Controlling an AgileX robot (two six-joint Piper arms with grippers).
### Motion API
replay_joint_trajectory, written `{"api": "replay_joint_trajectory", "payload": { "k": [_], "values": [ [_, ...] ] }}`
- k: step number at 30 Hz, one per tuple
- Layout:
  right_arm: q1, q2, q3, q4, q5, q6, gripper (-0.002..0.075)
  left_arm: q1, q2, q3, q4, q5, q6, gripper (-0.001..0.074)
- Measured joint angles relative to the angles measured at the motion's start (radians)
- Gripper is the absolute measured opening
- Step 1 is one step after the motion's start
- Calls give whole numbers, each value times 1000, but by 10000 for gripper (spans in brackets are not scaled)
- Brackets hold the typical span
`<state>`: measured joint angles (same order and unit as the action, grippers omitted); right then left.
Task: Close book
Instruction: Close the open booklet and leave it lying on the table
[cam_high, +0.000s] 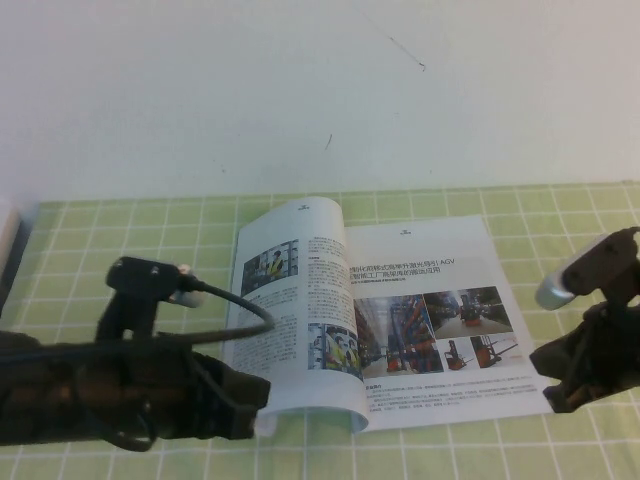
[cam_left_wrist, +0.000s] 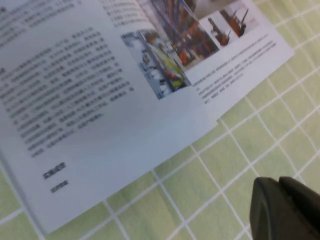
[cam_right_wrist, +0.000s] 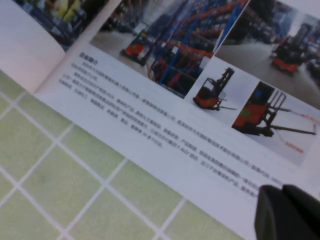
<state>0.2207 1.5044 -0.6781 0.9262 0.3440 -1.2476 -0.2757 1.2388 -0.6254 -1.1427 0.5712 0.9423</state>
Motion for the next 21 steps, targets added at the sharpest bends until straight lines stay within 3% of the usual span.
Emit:
{"api": "replay_joint_trajectory", "payload": {
  "k": [9,15,21],
  "values": [
    [36,260,-126,15,-60,-43,-4,-297,151,-1,-16,-353,0,-4],
    [38,356,-164,25,-66,-53,-4,-345,235,-1,-26,-492,2,-4],
    [38,376,-179,39,-58,-57,-3,-346,305,-4,-32,-514,4,-4]
  ]
}}
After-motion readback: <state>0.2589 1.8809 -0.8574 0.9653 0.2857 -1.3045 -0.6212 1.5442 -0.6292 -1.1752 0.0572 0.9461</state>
